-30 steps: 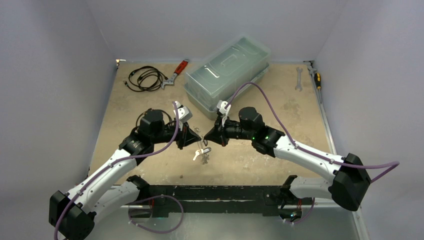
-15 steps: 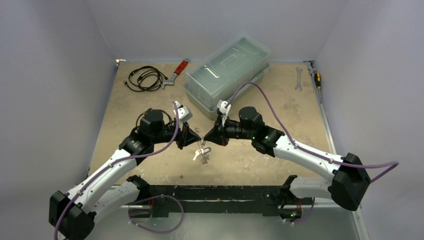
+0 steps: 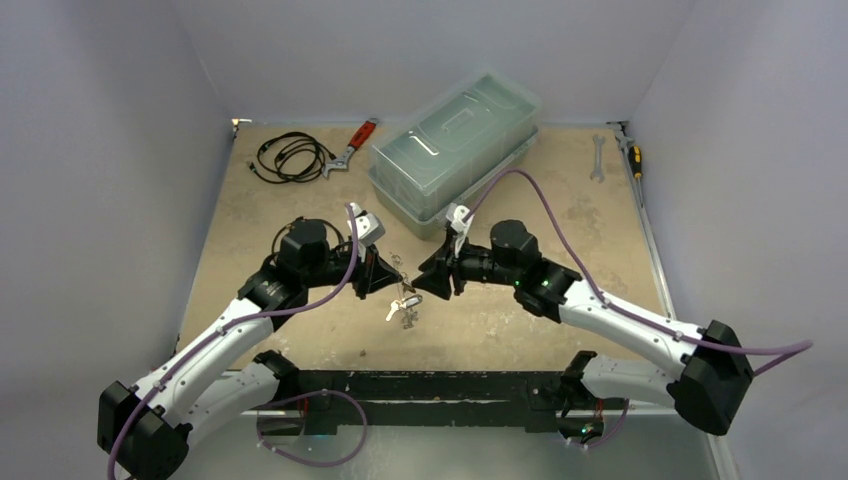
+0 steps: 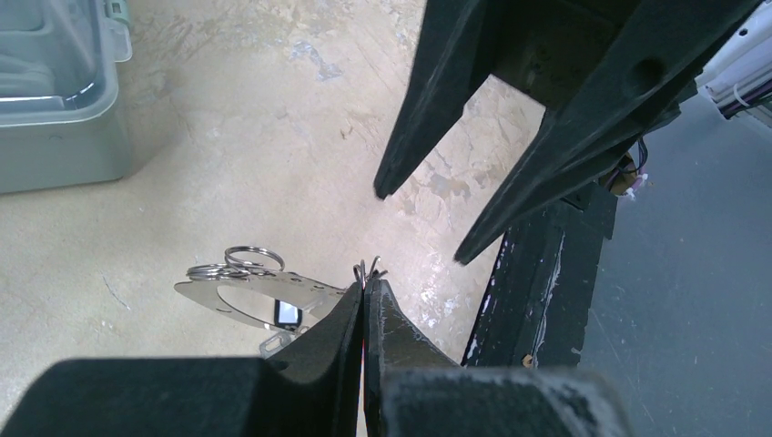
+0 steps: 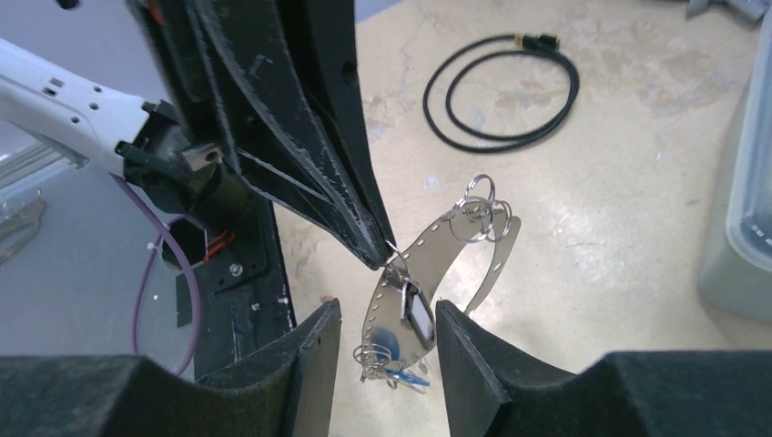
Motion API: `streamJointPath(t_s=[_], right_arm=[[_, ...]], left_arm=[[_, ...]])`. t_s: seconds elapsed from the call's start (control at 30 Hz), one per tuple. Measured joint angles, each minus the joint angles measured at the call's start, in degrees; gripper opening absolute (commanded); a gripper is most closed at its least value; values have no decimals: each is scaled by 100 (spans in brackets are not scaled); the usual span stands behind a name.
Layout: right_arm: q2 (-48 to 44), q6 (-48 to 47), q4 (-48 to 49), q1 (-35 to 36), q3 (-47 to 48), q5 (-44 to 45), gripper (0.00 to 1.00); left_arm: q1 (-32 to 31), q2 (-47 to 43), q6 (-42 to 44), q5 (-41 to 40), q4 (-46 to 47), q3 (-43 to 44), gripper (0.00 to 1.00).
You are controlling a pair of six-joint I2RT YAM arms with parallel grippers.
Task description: Put the keys on the keyring
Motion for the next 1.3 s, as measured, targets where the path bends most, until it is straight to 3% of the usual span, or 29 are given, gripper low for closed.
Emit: streamJointPath(t_s=[0.37, 0.7, 1.3], right_arm=[[-1091, -275, 1585, 0, -1353, -24, 48], [-588, -321, 2981, -35, -1552, -778, 39], [291, 151, 4321, -417, -1534, -1517, 31]], left_arm=[[-2, -136, -7, 66, 9, -11, 0], [-2, -243, -11, 205, 155, -11, 0], [-2, -297, -37, 286, 160, -11, 0]])
